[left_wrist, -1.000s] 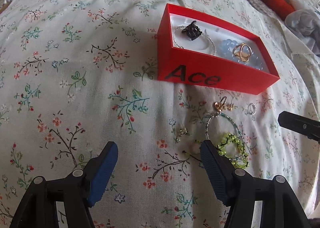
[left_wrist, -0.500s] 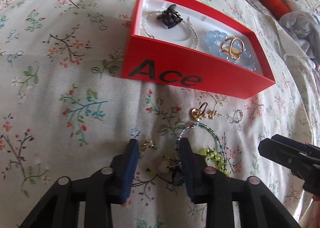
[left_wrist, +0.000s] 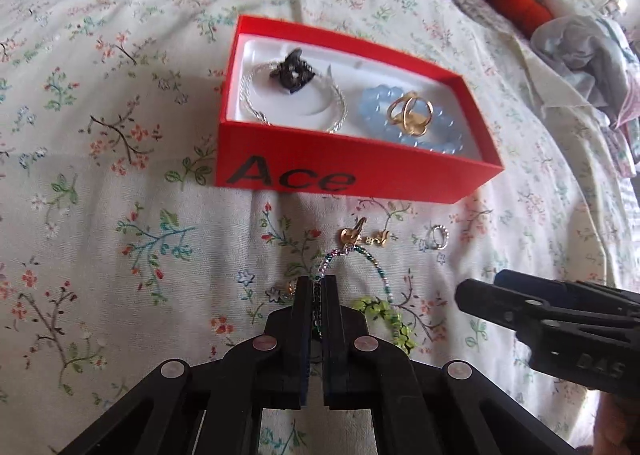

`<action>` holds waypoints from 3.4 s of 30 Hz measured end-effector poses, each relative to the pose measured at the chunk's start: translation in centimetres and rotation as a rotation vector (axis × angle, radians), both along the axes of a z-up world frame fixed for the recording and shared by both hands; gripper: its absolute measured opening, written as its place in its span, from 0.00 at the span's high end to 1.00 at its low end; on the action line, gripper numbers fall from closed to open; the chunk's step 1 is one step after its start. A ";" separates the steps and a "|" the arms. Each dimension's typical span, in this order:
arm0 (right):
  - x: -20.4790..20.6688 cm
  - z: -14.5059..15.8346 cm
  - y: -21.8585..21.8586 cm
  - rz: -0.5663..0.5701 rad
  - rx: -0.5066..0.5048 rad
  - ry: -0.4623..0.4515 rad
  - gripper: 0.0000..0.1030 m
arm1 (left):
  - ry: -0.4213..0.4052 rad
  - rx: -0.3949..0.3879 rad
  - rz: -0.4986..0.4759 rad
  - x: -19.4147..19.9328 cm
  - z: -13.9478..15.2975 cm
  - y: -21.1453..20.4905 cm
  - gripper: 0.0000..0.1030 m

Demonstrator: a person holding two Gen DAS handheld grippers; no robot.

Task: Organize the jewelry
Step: 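Grasp the teal seed-bead bracelet with the left tool while the right tool grasps the green bead bracelet, then lift both bracelets, carry them into the box and open both tools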

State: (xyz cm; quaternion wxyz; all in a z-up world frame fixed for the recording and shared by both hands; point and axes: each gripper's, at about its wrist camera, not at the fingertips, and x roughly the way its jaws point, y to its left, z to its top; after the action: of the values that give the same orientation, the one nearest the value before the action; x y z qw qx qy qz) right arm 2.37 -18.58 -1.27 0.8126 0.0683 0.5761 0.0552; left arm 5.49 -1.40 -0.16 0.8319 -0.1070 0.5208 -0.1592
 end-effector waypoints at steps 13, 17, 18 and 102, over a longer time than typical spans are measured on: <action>-0.1 -1.2 3.4 0.039 0.073 0.049 0.48 | -0.034 -0.003 0.062 -2.1 1.9 5.3 1.00; 0.1 -2.0 3.9 0.030 0.072 0.071 0.48 | -0.015 0.002 0.080 -2.4 1.2 6.6 1.00; 0.1 -2.1 4.0 0.026 0.073 0.072 0.48 | -0.012 0.005 0.081 -2.5 1.1 6.7 1.00; 6.8 10.3 5.9 0.060 0.269 -0.374 0.95 | -0.161 -0.029 0.127 7.0 2.9 4.0 0.97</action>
State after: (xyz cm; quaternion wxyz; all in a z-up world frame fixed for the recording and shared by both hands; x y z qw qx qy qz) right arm 9.14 -12.66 8.99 0.8869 0.1474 0.4048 0.1671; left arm 12.45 2.56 2.78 0.8778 -0.1386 0.4420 -0.1218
